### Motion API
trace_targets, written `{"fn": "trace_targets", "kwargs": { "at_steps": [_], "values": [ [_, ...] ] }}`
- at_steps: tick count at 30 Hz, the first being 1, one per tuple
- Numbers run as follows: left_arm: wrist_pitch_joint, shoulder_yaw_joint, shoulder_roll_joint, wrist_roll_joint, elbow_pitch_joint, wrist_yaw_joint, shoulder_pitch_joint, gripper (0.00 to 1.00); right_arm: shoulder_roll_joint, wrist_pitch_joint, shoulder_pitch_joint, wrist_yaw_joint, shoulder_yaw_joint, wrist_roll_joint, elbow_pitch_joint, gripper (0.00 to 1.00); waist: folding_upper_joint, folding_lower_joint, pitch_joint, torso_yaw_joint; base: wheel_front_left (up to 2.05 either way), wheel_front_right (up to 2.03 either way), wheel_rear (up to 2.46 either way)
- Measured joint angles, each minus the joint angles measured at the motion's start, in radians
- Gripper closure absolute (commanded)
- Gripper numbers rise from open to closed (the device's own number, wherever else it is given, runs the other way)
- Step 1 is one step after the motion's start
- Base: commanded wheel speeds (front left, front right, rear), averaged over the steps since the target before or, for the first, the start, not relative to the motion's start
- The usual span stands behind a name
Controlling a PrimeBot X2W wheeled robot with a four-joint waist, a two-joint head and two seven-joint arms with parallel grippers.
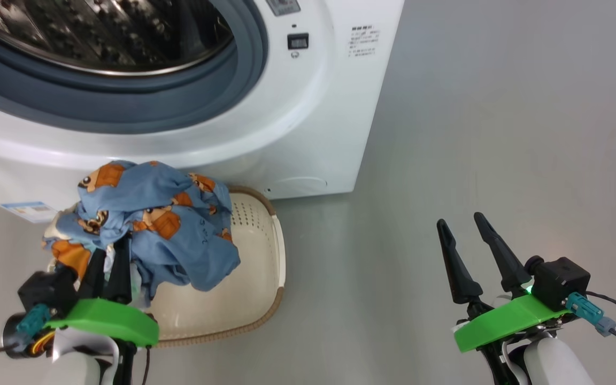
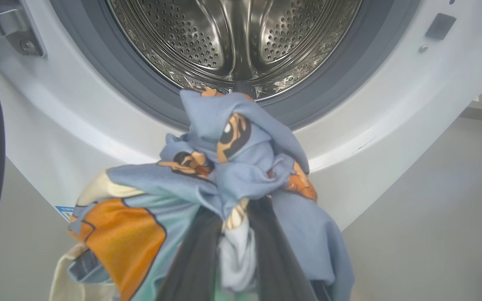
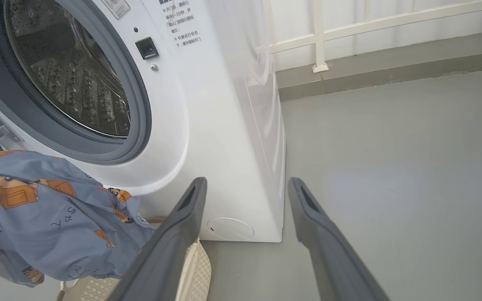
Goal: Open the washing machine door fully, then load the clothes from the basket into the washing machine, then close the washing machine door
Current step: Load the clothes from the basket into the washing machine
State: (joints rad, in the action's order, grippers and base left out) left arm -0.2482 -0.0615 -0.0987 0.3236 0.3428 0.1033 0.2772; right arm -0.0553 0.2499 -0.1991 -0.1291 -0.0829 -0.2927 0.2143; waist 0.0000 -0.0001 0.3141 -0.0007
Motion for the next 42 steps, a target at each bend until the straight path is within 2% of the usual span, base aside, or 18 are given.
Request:
{"fn": "trace_targets", "kwargs": {
  "at_steps": [15, 26, 42],
  "values": [
    [0.000, 0.054, 0.047, -0.050, -0.144, 0.021, -0.145, 1.00, -0.008, 0.000, 0.061, 0.000, 0.023, 0.001, -0.011, 0.00, 0.0000, 0.0000, -0.141, 0.009, 0.00, 0.00, 0.00],
    [0.000, 0.086, 0.052, -0.057, -0.192, 0.025, -0.223, 1.00, -0.013, 0.000, 0.102, 0.000, 0.032, 0.002, -0.021, 0.00, 0.0000, 0.0000, -0.220, 0.002, 0.00, 0.00, 0.00],
    [0.000, 0.097, 0.058, -0.055, -0.199, 0.025, -0.258, 1.00, -0.019, 0.000, 0.122, 0.000, 0.031, 0.002, -0.020, 0.00, 0.0000, 0.0001, -0.252, 0.006, 0.00, 0.00, 0.00]
  ]
}}
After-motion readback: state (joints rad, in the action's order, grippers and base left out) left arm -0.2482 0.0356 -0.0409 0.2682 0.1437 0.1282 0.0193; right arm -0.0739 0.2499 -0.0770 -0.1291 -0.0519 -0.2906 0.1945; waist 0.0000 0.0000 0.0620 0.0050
